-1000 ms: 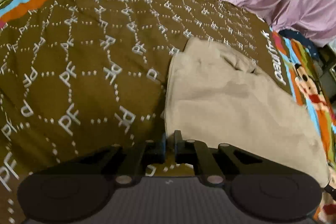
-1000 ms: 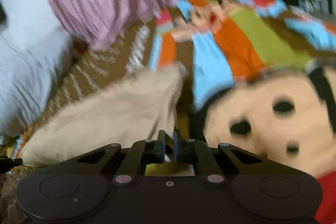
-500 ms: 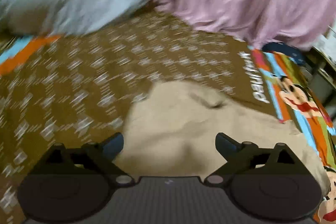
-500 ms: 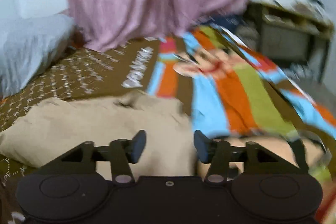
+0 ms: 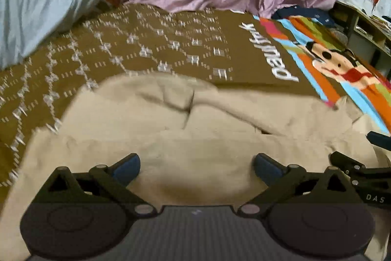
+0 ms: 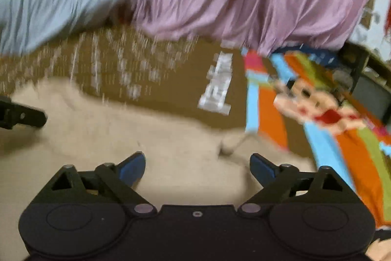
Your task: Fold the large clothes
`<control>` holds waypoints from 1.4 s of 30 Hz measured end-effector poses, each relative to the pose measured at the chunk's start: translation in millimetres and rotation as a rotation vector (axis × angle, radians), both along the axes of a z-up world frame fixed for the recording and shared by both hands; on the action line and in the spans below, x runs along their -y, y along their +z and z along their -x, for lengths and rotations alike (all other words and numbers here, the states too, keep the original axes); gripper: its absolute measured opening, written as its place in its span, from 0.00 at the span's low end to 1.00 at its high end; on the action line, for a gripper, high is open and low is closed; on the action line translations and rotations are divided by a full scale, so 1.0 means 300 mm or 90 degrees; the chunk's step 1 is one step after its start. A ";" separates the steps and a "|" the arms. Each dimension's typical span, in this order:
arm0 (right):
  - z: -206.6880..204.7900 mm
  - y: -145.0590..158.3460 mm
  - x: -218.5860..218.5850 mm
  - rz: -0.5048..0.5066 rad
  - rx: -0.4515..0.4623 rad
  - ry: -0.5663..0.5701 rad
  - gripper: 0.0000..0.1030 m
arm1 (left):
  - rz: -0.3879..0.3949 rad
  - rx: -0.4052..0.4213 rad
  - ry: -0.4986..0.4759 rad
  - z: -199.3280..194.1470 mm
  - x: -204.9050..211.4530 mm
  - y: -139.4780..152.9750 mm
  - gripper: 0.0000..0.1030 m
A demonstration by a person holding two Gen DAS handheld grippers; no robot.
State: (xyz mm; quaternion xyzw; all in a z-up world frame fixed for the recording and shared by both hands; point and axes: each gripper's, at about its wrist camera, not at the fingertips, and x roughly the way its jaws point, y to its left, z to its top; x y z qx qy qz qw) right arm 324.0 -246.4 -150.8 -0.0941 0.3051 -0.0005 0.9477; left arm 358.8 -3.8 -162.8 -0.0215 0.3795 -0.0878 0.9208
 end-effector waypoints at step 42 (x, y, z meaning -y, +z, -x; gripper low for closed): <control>0.329 0.071 0.287 -0.169 0.049 -0.209 0.96 | 0.034 -0.020 0.081 0.191 -0.145 0.158 1.00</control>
